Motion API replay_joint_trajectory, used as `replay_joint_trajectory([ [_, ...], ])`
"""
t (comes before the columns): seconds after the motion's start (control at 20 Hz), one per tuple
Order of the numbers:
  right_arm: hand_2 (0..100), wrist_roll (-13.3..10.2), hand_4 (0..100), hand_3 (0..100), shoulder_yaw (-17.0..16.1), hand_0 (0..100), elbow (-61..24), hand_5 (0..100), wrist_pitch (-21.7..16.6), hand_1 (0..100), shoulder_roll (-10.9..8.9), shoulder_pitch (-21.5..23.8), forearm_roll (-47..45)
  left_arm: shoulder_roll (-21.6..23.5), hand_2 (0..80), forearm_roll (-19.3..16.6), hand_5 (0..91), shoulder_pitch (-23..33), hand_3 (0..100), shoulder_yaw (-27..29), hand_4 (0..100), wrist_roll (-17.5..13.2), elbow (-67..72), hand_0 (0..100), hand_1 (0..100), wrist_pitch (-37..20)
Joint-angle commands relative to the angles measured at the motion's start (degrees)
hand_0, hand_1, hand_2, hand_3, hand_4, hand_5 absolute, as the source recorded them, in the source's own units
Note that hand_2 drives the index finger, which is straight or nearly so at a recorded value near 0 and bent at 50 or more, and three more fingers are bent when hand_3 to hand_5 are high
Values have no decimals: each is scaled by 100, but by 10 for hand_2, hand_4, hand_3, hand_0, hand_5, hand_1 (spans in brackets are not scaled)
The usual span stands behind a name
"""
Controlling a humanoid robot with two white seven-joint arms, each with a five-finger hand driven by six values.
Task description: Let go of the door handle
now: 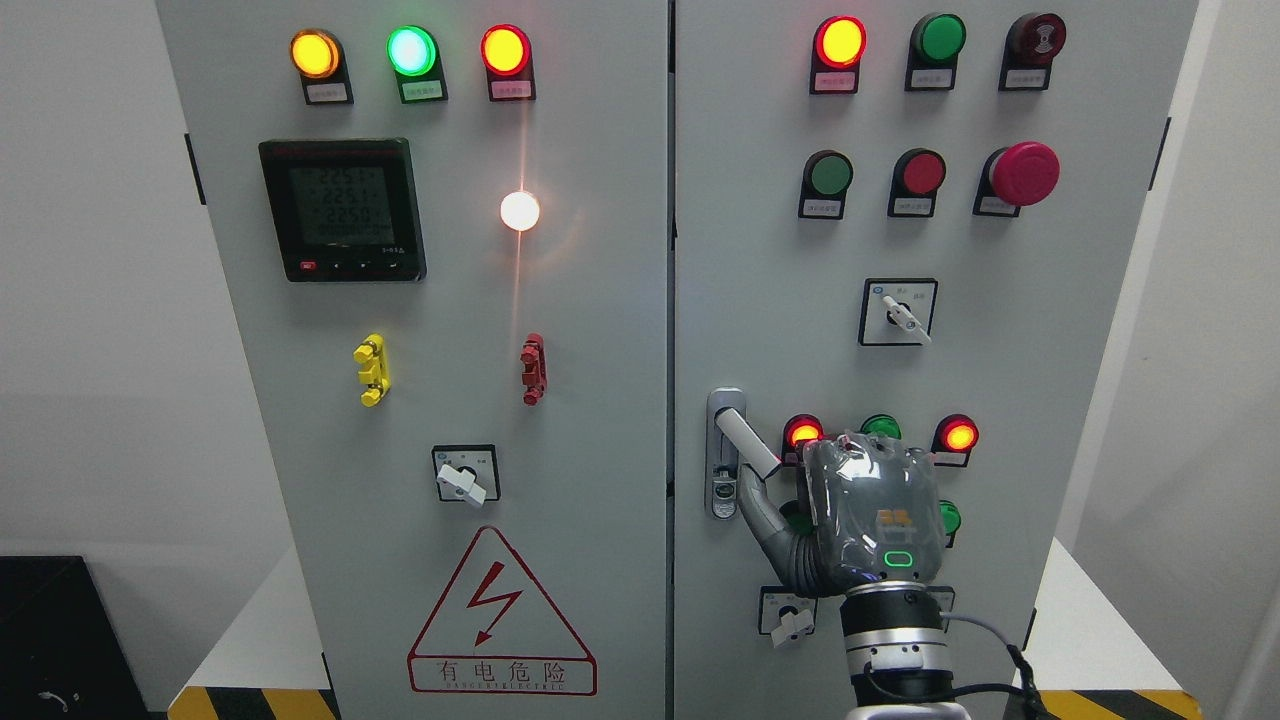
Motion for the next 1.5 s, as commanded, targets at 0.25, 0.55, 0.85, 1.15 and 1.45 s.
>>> replay_joint_trajectory([
  [0.25, 939, -17, 935, 1000, -34, 540, -1, 924, 7, 239, 0, -9, -6, 0, 0, 0, 0, 105, 0, 0, 0, -3, 1, 120, 556, 3],
  [0.55, 939, -25, 935, 1000, -34, 540, 8, 924, -1, 238, 0, -9, -6, 0, 0, 0, 0, 105, 0, 0, 0, -3, 1, 120, 556, 3],
  [0.85, 939, -25, 936, 1000, -34, 539, -1, 924, -1, 236, 0, -9, 3, 0, 0, 0, 0, 105, 0, 0, 0, -3, 1, 120, 556, 3],
  [1.15, 938, -25, 937, 1000, -34, 538, -1, 926, -1, 235, 0, -18, 3, 0, 0, 0, 0, 105, 0, 0, 0, -3, 1, 120, 556, 3],
  [1.45, 938, -25, 938, 1000, -34, 538, -1, 925, -1, 235, 0, -26, 3, 0, 0, 0, 0, 105, 0, 0, 0, -3, -8, 120, 556, 3],
])
